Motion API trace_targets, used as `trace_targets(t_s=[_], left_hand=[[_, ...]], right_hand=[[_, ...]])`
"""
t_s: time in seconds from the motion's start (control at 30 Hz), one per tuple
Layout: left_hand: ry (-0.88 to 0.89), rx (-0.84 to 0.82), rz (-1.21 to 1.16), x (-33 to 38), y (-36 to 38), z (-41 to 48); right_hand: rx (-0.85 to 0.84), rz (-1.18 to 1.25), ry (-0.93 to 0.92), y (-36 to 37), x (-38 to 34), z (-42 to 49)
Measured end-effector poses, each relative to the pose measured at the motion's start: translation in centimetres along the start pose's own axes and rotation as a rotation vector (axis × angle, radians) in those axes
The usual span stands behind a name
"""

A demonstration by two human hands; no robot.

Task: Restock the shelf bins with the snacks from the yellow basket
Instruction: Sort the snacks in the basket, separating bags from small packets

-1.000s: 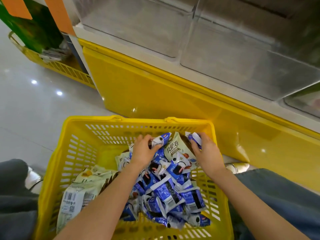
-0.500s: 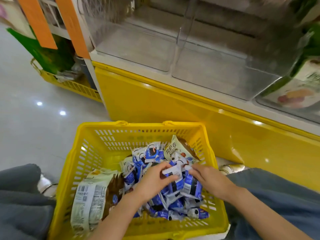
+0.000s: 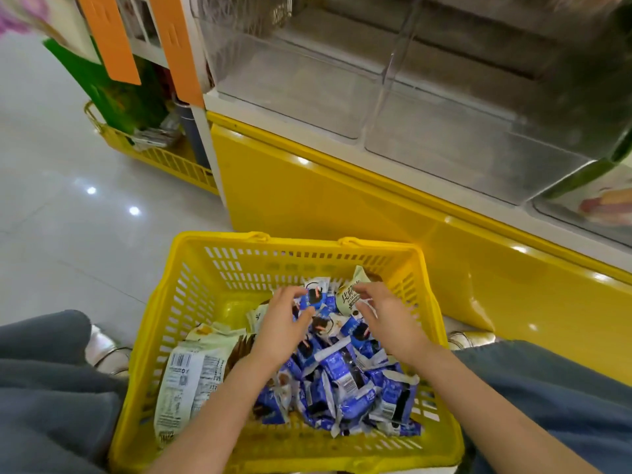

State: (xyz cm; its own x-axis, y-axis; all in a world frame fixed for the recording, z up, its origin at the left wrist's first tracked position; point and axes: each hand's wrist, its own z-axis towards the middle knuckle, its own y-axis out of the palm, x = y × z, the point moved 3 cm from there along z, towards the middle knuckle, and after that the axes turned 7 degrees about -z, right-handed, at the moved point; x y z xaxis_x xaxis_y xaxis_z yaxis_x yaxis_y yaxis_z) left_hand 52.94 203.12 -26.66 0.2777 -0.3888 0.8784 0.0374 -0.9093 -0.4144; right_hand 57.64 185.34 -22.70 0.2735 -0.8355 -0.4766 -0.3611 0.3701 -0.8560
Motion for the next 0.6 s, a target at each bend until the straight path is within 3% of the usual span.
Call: trace_targets(t_s=[0.27, 0.37, 0.43, 0.6], left_hand=[[-0.467, 0.053, -0.09, -6.1, -0.2, 6.8], [-0.649, 0.042, -0.269, -8.2, 0.7, 7.9], [-0.672, 0.054, -0.319, -8.9, 1.4, 8.1], [-0.653, 0.01, -0.168, -10.0, 1.6, 8.4]], right_hand=[[-0.355, 0.032, 0.293, 7.6, -0.1, 8.2], [-0.409, -0.006, 0.34, 8.7, 1.0, 10.0], [-0.418, 0.003, 0.339, 8.9, 1.4, 10.7], [-0.387, 0.232, 0.393, 9.9, 2.2, 10.9]])
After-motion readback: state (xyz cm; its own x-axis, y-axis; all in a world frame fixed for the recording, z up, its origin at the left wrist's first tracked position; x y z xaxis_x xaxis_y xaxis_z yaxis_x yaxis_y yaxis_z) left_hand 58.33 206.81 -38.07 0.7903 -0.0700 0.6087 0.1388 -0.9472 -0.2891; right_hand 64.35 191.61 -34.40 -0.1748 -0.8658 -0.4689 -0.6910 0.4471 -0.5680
